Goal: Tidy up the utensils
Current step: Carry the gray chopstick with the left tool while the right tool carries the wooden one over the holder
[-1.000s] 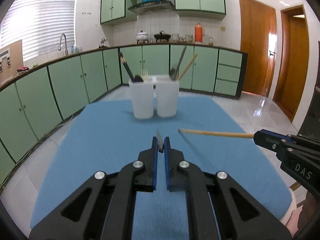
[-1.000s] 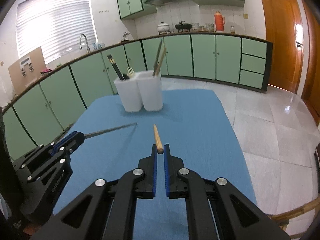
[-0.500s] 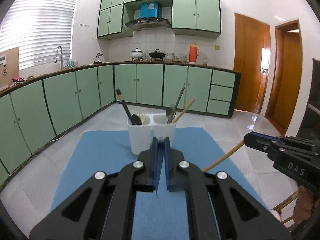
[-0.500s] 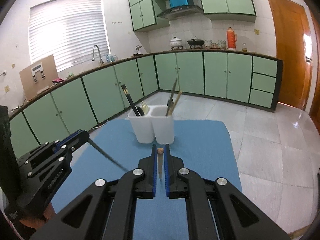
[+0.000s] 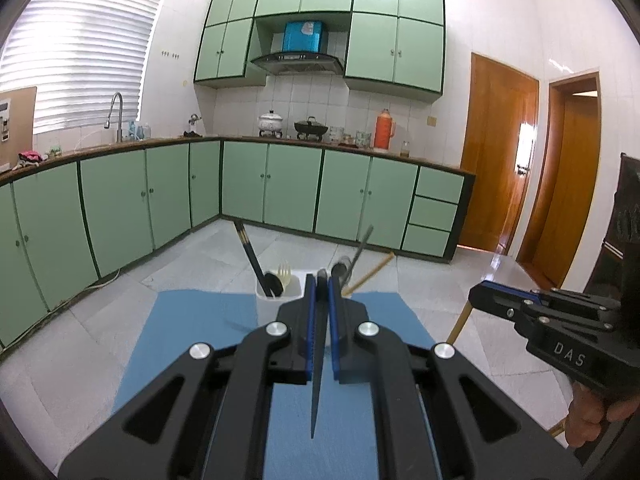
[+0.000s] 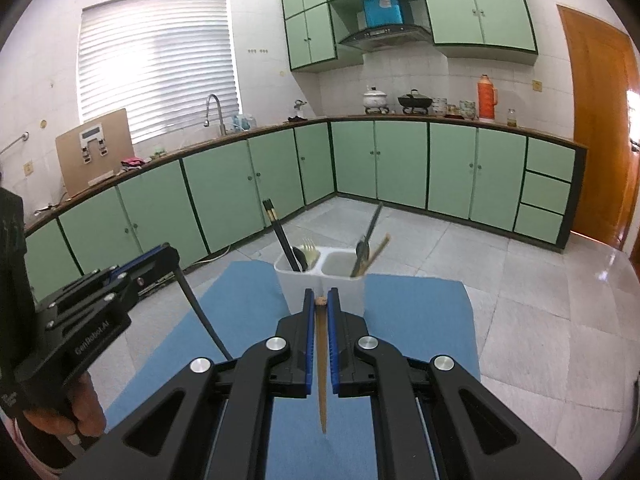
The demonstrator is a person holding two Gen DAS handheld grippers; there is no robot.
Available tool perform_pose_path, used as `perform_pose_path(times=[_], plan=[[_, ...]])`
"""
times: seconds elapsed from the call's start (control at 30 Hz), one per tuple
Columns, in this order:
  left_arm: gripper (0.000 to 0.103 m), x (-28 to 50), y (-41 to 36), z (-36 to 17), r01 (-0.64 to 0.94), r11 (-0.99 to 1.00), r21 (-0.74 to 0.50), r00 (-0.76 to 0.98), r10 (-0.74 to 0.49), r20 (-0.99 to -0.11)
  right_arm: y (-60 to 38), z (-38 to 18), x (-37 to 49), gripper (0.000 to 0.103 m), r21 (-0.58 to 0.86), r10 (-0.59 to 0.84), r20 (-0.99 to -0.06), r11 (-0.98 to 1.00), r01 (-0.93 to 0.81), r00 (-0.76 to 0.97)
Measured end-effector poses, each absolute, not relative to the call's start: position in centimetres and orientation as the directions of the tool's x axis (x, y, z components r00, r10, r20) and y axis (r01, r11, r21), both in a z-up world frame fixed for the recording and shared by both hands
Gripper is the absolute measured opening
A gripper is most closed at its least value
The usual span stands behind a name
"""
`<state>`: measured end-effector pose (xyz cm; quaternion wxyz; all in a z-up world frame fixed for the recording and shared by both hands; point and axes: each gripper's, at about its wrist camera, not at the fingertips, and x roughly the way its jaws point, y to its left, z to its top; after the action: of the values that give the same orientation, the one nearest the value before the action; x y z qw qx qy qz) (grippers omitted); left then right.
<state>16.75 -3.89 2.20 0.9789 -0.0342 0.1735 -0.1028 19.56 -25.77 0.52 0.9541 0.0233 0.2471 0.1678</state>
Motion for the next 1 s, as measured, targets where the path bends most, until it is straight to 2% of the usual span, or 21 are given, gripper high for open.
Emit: perform_pose_path(times=[0.57, 0.77, 1.0], plan=[[0.005, 25.2, -4.7, 10.1, 0.173, 0.982, -0.075, 0.97, -0.183, -0.158, -24.6, 9.0, 28.5, 0.006, 0.092, 0.372, -0.355, 0.927, -0.364, 0.857], [0.005, 29.8, -5.6, 10.3, 0.154, 0.987, -0.05, 0.979, -0.159, -0.125, -24.0, 10.8, 33.1, 0.006, 0.094, 0.372, -0.331, 0.927, -0.362, 0.867], [0.005, 34.4, -6.0, 8.3, 0.144, 0.988, -0.059, 0.977, -0.151, -0.149, -23.1, 9.3, 38.1, 0.006, 0.094, 0.342, -0.357, 0.939, -0.331, 0.869]])
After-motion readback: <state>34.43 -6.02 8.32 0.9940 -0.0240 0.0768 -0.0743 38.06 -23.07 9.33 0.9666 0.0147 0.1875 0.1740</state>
